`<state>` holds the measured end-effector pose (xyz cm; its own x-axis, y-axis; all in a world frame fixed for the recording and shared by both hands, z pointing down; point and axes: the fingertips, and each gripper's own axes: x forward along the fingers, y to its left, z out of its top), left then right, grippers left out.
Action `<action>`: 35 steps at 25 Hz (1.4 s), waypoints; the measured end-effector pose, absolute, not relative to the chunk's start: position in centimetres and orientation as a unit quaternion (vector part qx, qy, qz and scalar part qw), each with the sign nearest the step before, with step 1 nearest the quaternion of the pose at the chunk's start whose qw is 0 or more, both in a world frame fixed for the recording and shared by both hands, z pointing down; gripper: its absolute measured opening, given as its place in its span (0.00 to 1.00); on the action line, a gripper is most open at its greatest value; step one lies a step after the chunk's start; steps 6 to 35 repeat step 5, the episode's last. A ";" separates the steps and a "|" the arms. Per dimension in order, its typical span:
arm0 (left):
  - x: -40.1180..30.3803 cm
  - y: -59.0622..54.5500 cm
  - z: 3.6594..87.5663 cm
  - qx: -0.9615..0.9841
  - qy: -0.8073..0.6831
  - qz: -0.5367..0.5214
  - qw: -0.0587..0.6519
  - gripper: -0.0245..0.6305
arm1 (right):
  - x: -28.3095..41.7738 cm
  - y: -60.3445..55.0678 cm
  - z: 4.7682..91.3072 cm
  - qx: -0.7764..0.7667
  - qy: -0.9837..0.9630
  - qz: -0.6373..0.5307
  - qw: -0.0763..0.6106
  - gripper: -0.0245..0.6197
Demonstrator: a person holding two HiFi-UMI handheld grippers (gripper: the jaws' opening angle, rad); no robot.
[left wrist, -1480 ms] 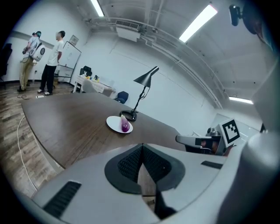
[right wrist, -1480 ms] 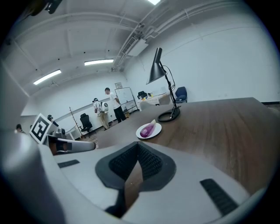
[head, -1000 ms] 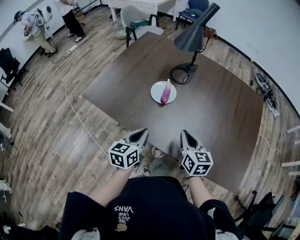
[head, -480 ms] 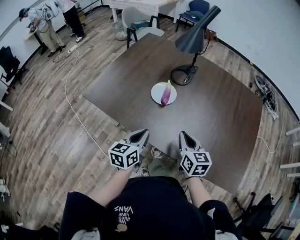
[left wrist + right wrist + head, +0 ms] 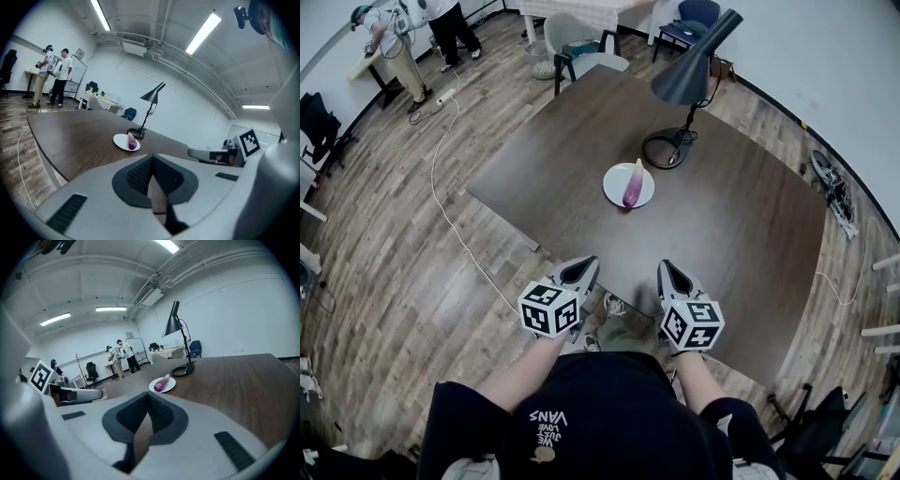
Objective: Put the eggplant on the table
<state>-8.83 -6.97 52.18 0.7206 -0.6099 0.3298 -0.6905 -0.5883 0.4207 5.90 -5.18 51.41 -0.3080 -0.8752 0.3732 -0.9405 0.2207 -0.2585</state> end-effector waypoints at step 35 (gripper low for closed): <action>-8.9 -7.3 52.4 0.887 -0.365 0.079 0.271 0.05 | 5.7 -5.6 51.2 0.582 -0.779 0.219 0.077 0.07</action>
